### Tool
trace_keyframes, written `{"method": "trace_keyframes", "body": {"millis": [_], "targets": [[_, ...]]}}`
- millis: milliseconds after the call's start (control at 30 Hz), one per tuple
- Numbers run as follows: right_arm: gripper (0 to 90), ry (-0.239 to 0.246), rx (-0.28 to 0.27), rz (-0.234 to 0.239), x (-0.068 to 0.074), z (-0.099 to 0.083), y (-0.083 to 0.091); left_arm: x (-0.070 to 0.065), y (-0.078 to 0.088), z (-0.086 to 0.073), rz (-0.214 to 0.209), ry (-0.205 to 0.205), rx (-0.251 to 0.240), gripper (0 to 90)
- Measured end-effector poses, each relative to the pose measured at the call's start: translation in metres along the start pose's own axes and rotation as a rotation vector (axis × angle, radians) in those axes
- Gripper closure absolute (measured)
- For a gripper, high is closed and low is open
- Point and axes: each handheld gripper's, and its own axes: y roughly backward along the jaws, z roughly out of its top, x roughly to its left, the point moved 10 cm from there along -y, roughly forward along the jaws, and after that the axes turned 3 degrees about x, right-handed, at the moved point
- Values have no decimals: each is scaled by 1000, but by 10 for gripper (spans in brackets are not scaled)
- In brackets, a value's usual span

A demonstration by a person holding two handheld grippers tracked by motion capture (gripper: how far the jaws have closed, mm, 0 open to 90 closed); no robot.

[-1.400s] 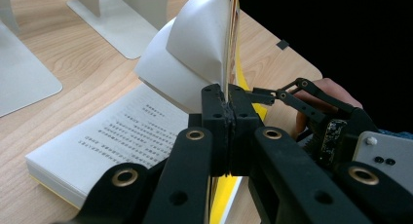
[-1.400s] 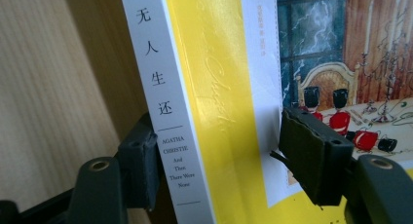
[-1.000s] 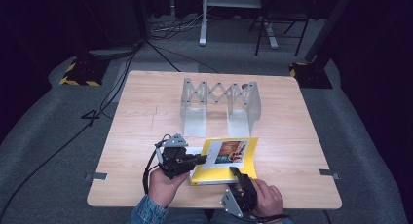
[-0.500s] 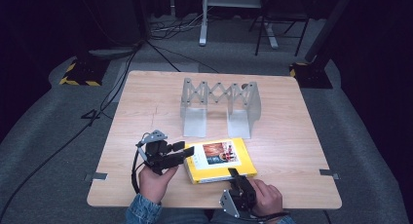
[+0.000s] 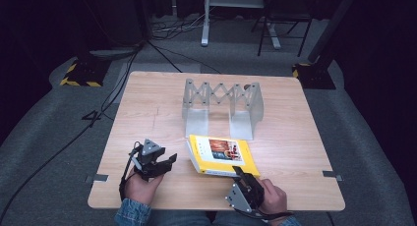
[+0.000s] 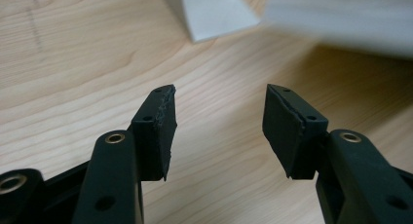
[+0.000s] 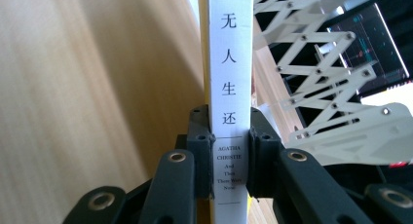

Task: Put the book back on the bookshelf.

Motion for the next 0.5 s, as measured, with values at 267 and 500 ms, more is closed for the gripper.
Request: {"method": "trace_keyframes", "body": {"millis": [267, 500], "targets": [[762, -136, -19, 58, -18, 1, 2, 16, -5, -25, 63, -37, 61, 465], [763, -296, -76, 82, -40, 4, 9, 27, -11, -32, 81, -31, 79, 465]]}}
